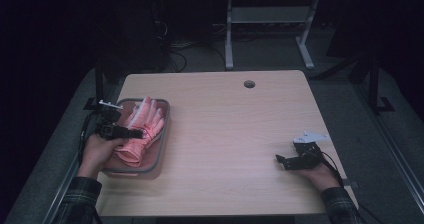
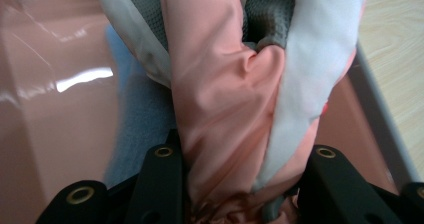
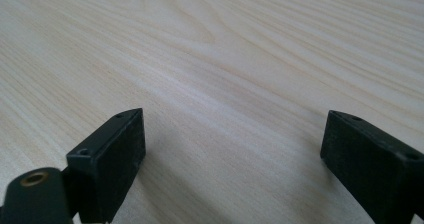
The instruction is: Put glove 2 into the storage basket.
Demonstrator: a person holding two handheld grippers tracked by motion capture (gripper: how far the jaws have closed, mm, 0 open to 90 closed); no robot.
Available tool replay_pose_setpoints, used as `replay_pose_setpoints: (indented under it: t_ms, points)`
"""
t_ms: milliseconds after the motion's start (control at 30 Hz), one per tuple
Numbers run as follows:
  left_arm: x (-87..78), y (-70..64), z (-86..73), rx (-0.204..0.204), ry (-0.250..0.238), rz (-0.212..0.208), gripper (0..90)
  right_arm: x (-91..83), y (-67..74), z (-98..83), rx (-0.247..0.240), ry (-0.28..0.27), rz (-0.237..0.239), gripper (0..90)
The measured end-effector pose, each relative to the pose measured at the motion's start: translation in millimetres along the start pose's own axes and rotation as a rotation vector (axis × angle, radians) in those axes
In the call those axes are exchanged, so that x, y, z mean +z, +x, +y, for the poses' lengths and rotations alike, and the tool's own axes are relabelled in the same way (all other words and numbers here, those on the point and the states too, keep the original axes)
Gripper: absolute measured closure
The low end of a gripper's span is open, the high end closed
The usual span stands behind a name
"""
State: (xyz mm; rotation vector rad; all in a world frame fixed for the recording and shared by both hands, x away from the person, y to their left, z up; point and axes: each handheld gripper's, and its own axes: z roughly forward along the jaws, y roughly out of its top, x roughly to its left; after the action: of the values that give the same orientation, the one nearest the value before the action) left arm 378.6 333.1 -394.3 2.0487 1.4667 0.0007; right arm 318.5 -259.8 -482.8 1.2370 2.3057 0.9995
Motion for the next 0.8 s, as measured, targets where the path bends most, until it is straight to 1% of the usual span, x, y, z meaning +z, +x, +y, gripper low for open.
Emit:
replay_pose_setpoints:
  t_ms: [33, 100, 133, 233, 300, 333, 433, 467, 500, 533, 567, 600, 633, 667, 767, 800]
  points:
    - [5.9, 0.4, -1.2, -0.002, 0.012, -0.001, 64.7, -0.1, -0.1, 0.0, -0.001, 0.001, 0.0, 10.5]
    - [8.0, 0.6, -2.2, -0.002, 0.012, 0.003, 64.5, 0.0, -0.1, 0.0, -0.002, 0.001, 0.0, 10.5]
    - [11.8, 4.3, -5.1, -0.022, 0.011, -0.001, 64.5, 0.1, 0.0, 0.0, -0.001, -0.001, 0.001, 10.5]
    - [16.4, 8.9, -8.3, -0.039, 0.005, -0.011, 64.1, 0.0, -0.1, -0.1, -0.002, 0.001, 0.0, 10.5]
    - [16.0, 7.9, -7.7, -0.027, 0.006, -0.009, 62.3, 0.0, -0.1, 0.0, -0.002, 0.001, 0.0, 10.5]
    - [15.0, 8.0, -6.7, -0.019, 0.008, -0.009, 59.3, 0.0, -0.1, 0.0, -0.001, 0.001, 0.0, 10.5]
    - [12.5, 9.4, -4.4, -0.019, 0.007, -0.006, 43.1, 0.0, -0.1, 0.0, -0.001, 0.001, 0.0, 10.5]
    - [9.3, 10.2, -2.4, -0.012, 0.001, 0.004, 38.4, 0.0, -0.1, 0.0, -0.001, 0.001, 0.0, 10.5]
    - [9.3, 10.2, -2.4, -0.012, 0.001, 0.004, 34.5, 0.0, -0.1, 0.0, -0.002, 0.001, 0.0, 10.5]
    - [7.7, 10.0, -1.7, -0.004, -0.007, 0.015, 34.5, 0.0, -0.1, 0.0, -0.002, 0.001, 0.0, 10.5]
    - [5.4, 9.8, -0.3, 0.002, -0.007, 0.024, 32.1, 0.0, -0.1, 0.0, -0.002, 0.0, 0.0, 10.5]
    - [2.8, 9.7, 1.2, 0.012, -0.01, 0.025, 30.6, 0.0, -0.1, 0.0, -0.002, 0.0, 0.0, 10.5]
    - [-1.1, 8.9, 4.1, 0.023, -0.017, 0.036, 25.9, 0.0, -0.1, 0.0, -0.002, 0.0, 0.0, 10.5]
    - [-2.7, 8.8, 5.5, 0.028, -0.021, 0.045, 23.4, 0.0, -0.1, 0.0, -0.002, 0.0, 0.0, 10.5]
    - [-5.9, 8.9, 7.9, 0.037, -0.027, 0.054, 17.3, 0.0, -0.1, 0.0, -0.002, 0.001, 0.0, 10.5]
    - [-10.8, 8.5, 9.7, 0.048, -0.036, 0.056, 16.6, -0.1, -0.1, 0.0, -0.001, 0.001, 0.0, 10.5]
